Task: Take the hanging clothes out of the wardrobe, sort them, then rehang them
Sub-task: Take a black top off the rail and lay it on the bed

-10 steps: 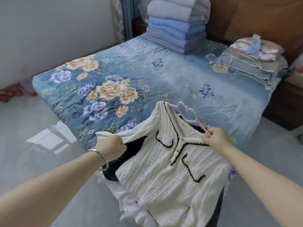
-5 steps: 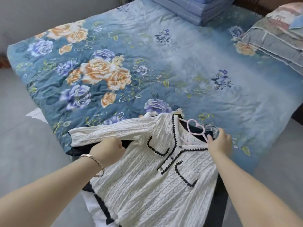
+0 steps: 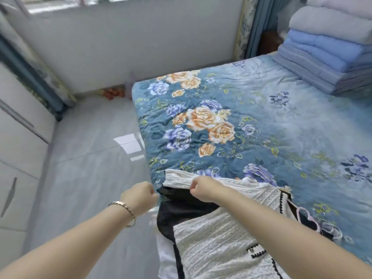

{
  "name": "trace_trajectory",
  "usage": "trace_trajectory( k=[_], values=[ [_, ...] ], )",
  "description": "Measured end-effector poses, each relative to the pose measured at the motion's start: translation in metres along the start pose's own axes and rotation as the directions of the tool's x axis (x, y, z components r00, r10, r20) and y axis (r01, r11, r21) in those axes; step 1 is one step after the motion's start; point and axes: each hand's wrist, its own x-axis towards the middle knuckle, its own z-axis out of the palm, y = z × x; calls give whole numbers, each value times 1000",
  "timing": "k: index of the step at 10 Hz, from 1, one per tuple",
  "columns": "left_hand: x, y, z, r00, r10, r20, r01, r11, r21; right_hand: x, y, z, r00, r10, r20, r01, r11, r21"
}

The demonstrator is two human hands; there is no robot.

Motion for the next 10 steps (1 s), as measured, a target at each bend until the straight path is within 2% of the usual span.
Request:
trace_trajectory(
  k=[1,2,3,5,6,7,8,10],
  values=[
    [-25,-65,-46,992,-83,-98,78,996,-48,-4,-111,-1,983,-181,11,179,960,-215],
    [-57,-143,-87,970,-179,-162,160,979,-122,-11,-221,9,947,-317,49,312,873,-374],
    [-99,-234,-128,925,-284,-252,255,956,-143,-26,-331,22,903,-414,111,417,787,-454],
    [-204,-416,-203,760,-519,-391,454,855,-253,-58,-543,70,765,-610,205,606,574,-551],
    [-260,-500,-225,601,-674,-430,550,739,-389,-81,-642,101,663,-698,269,690,431,-582],
    [-294,-538,-239,531,-744,-405,605,668,-434,-93,-694,115,589,-742,321,719,299,-628],
    [-343,-590,-252,365,-850,-380,690,521,-502,-104,-776,148,494,-799,343,788,245,-564],
    [-449,-645,-273,23,-934,-356,725,260,-637,-156,-904,209,175,-863,474,923,-25,-385]
  ],
)
